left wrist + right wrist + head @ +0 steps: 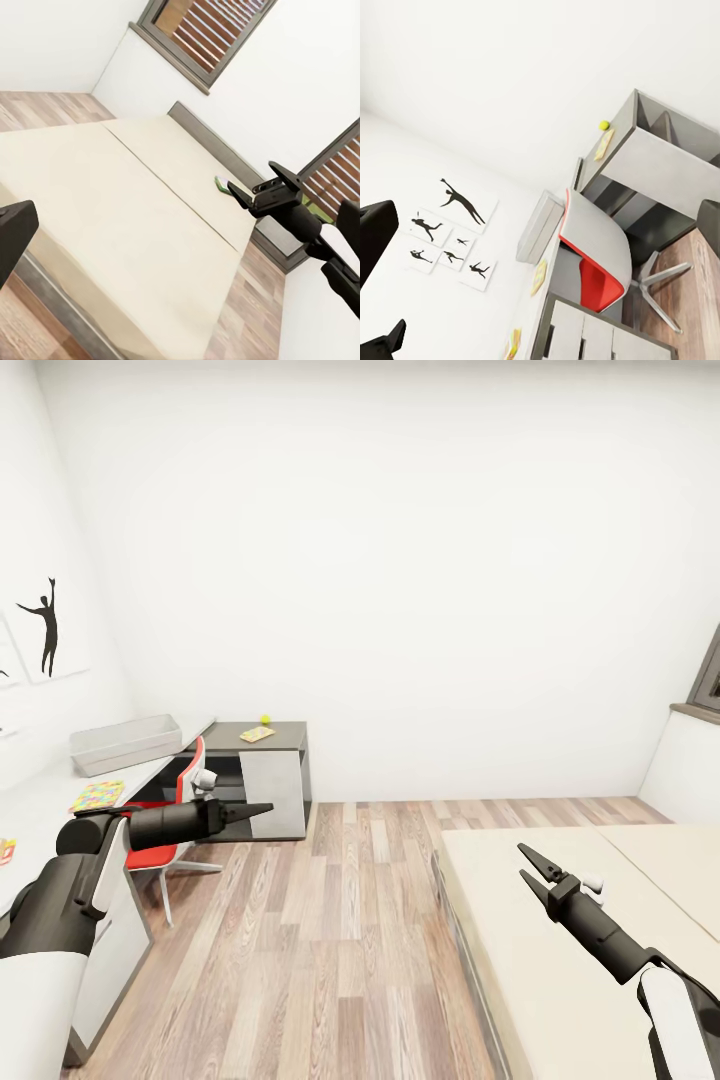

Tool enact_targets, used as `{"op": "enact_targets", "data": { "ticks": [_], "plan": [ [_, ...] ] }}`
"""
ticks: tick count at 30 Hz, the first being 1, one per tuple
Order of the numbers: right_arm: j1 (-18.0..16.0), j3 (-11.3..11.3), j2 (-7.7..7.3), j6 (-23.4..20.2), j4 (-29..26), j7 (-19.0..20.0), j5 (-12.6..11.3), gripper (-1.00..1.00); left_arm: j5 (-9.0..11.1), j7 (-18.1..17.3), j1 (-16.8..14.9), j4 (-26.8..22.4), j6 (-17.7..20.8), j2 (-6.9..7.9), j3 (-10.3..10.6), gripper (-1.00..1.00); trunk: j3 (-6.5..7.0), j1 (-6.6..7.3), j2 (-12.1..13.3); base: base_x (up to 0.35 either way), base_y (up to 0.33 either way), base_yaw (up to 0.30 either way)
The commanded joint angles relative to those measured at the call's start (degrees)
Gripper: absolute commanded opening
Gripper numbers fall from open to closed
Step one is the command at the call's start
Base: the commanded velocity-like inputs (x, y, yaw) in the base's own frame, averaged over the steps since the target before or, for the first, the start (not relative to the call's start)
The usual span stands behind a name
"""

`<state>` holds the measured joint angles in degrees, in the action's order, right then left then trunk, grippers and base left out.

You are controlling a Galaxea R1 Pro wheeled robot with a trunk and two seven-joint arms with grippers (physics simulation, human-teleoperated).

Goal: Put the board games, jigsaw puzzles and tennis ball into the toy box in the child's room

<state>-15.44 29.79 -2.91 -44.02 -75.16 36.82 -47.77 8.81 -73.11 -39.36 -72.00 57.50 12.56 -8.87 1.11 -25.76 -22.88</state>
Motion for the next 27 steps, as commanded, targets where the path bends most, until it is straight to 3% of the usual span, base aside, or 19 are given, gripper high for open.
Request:
{"op": "enact_targets", "data": {
  "ticks": [1,11,27],
  "plan": [
    [0.0,0.1,0.01,-0.4,0.0,0.1,-0.1,1.0,0.2,0.0,0.0,0.0,0.4,0.01,0.0,1.0,-0.02,-0.02,0.0,0.0,0.0,0.0],
    [0.0,0.1,0.01,-0.4,0.0,0.1,-0.1,1.0,0.1,0.0,0.0,0.0,0.5,-0.19,0.0,1.0,-0.02,-0.02,0.0,0.0,-0.084,0.0],
    [0.0,0.1,0.01,-0.4,0.0,0.1,-0.1,1.0,0.1,0.1,0.0,0.0,0.5,-0.34,0.0,1.0,-0.02,-0.02,0.0,0.0,-0.258,0.0]
  ]
}}
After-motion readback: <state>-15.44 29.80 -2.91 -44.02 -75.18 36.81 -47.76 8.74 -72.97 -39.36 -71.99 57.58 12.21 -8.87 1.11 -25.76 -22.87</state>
